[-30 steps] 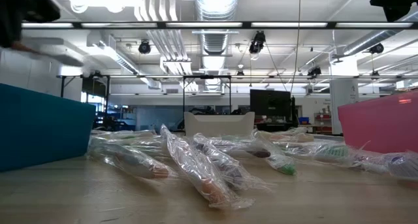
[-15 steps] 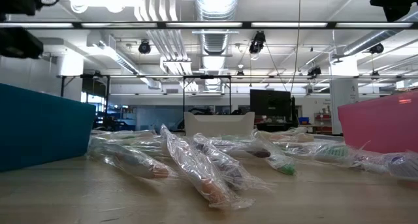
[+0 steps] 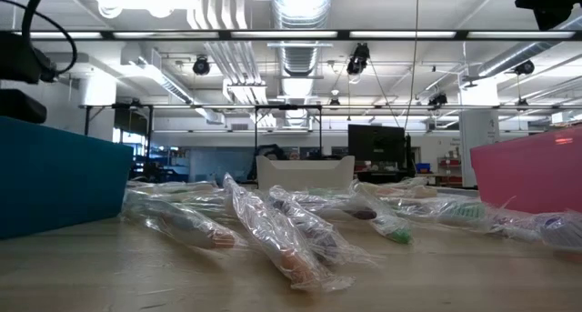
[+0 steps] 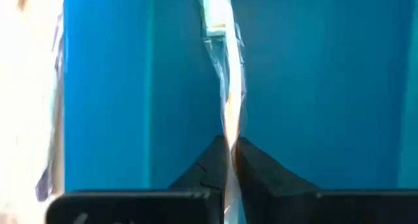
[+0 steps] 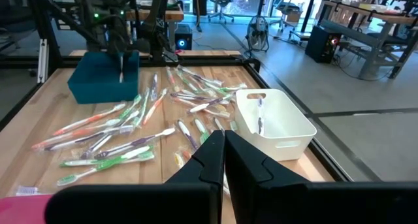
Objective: Pick & Place Toothbrushes
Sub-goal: Put the orange toothbrush into the blue bin, then put the violet toothbrush into the white bin
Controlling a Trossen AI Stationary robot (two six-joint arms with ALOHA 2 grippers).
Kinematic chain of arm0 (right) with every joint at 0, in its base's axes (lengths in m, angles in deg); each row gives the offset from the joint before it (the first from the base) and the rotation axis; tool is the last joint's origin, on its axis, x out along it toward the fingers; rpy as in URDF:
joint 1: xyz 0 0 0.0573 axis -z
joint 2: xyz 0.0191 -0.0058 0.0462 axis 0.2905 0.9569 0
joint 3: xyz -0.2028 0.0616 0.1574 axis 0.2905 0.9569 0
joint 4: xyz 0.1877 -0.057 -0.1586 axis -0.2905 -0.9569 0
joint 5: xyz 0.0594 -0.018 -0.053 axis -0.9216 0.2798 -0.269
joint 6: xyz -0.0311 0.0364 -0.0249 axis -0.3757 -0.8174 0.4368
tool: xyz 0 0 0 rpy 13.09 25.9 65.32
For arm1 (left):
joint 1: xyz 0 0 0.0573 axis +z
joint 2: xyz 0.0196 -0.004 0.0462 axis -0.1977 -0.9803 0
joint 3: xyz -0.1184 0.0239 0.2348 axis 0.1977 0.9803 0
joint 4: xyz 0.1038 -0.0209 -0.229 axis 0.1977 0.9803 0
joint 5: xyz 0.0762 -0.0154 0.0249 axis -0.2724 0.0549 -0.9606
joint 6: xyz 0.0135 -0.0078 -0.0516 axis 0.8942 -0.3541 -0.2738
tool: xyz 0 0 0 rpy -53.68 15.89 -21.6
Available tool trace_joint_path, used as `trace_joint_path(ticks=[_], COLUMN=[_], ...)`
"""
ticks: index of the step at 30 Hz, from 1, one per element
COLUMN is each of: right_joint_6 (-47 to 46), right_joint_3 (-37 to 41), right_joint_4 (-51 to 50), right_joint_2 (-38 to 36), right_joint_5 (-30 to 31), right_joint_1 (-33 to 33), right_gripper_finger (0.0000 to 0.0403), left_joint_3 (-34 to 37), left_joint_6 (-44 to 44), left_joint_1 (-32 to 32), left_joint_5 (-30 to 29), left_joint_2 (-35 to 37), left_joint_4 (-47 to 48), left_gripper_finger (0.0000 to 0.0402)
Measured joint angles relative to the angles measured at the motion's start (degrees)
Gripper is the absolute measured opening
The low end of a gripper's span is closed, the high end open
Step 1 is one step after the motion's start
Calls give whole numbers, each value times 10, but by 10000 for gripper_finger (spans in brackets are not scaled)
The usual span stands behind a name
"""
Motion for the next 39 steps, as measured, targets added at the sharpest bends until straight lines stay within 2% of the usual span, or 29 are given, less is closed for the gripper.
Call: trace_joint_path(ticks=[10,16,22,28,32,39], right_joint_6=[0,0,0,0,0,0], right_joint_3=[0,0,0,0,0,0], right_joint_4=[0,0,0,0,0,0], right_joint_2=[0,0,0,0,0,0], right_joint_5=[0,0,0,0,0,0], right_joint_1=[0,0,0,0,0,0], right_gripper_finger=[8,8,8,8,8,8], left_joint_3=[14,14,-19,-90,-142,-234], left_joint_6=[-17,-61,-73,-76,-50,105], left_joint_1=[0,1,1,4,7,7], left_joint_5=[1,5,52,39,-42,-345], left_joint_2=[0,0,0,0,0,0], left_joint_4=[1,1,14,43,46,40], left_gripper_finger=[89,122,127,119,114,108])
